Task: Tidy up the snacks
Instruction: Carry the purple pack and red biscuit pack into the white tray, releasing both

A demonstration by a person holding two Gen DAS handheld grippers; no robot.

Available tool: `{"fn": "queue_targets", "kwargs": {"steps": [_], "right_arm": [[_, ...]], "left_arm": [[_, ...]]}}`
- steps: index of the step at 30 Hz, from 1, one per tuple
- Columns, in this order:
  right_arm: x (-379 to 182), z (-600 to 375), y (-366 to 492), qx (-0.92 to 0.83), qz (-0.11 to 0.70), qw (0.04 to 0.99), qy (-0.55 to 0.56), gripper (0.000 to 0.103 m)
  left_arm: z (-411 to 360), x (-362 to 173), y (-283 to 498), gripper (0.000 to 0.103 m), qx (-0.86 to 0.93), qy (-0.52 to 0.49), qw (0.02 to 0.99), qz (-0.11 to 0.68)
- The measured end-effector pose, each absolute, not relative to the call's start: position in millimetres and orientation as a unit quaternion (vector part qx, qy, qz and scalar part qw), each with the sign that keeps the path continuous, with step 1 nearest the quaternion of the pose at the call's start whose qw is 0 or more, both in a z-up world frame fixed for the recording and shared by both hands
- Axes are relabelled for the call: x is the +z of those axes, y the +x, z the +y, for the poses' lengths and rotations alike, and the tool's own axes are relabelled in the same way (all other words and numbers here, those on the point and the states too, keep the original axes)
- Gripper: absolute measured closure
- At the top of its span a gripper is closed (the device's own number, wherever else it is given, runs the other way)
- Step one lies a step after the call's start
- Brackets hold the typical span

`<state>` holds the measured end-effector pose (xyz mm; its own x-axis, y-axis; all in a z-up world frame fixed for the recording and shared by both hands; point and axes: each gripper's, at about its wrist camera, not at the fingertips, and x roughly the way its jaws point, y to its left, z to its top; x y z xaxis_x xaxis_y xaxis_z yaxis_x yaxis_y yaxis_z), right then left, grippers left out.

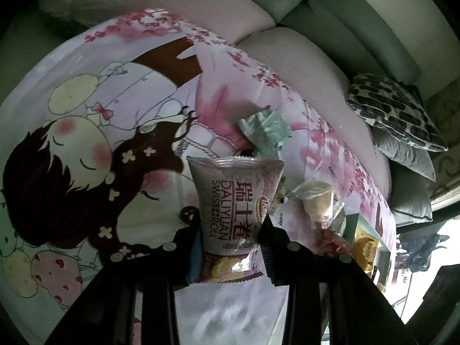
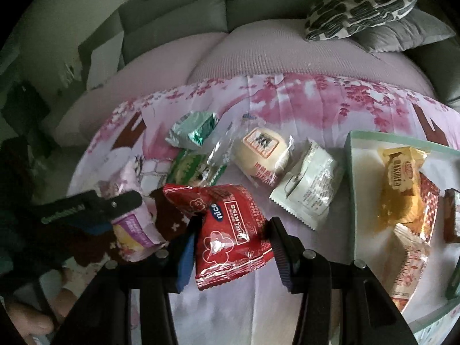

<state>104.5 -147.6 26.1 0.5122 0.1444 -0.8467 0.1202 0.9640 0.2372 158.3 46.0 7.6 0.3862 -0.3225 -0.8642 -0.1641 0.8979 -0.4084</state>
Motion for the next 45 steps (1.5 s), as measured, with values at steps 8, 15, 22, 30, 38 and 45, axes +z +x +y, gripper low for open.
{"fn": "queue_targets", "kwargs": {"steps": [8,15,22,30,38,45], "right_arm": [[47,-175,101,-0.040,0.468,0.872,0.138,0.052],[57,-217,93,-0.099,0.455,0.871,0.155,0.052],[65,-278,78,-0.190,0.437,0.862,0.175,0.052],[63,-340,54,-0.260,0.425,0.839,0.220,0.052],[53,-369,40,-0.282,0.428,0.821,0.252,0.052],[39,-378,39,-0.282,0.444,0.807,0.269,0.052]], "left_arm": [[11,27,152,0.066,-0.086,-0.186,0.823,0.530],[-22,40,142,0.066,-0.125,-0.151,0.839,0.508],[-63,49,131,0.066,-0.184,-0.126,0.842,0.492],[-115,48,117,0.066,-0.250,-0.096,0.831,0.488],[-159,31,109,0.066,-0.284,-0.062,0.816,0.499],[-174,16,105,0.066,-0.309,-0.076,0.789,0.525]]}}
